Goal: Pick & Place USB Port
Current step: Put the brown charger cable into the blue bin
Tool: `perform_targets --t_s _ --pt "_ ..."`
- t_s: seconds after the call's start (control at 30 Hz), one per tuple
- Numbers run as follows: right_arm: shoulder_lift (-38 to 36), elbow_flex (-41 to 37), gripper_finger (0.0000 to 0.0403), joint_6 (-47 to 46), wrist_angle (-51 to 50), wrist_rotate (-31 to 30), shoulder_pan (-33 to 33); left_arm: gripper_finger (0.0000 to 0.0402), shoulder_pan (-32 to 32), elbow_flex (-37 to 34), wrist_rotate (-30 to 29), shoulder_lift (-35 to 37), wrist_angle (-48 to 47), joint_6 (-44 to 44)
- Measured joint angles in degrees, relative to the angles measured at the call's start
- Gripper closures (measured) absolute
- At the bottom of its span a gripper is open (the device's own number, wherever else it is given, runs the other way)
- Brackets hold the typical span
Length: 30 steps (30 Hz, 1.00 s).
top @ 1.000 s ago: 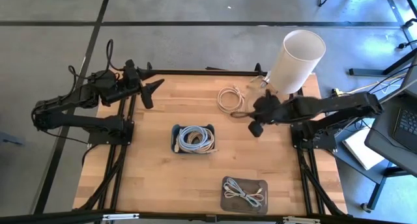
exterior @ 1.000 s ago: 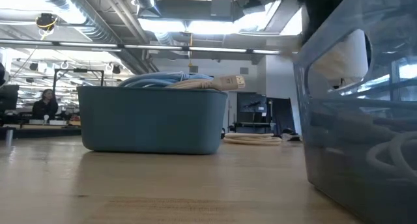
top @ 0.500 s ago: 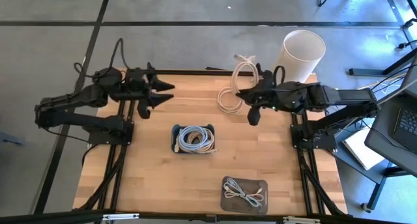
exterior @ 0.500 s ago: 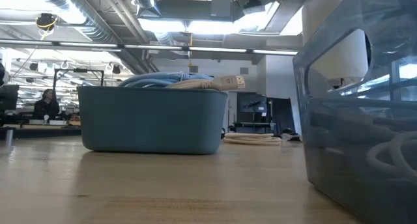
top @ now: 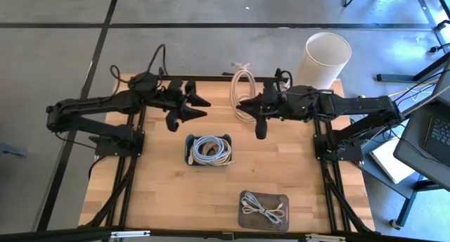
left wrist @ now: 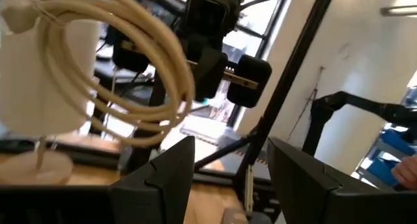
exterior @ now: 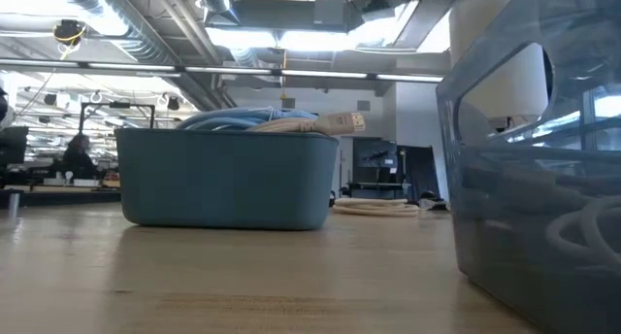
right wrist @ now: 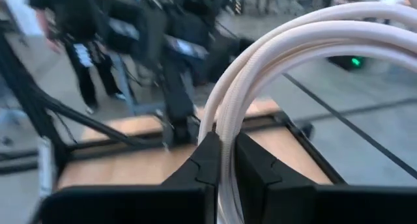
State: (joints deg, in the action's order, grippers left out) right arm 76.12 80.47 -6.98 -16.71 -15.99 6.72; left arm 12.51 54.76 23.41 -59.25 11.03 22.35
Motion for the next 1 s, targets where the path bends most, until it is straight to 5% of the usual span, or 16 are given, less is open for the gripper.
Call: perform_targets --t_s 0.4,1.0 --pt "2.39 0.31 0.0376 -0.27 7.36 4.55 0.03 0.0217 5.4 0.0 11.93 -12.9 23.42 7.93" --pt "5.47 0.36 0.0376 0.79 9.56 8.11 -1.88 0.0217 6.0 5.71 19.31 -18.79 29.51 11.43"
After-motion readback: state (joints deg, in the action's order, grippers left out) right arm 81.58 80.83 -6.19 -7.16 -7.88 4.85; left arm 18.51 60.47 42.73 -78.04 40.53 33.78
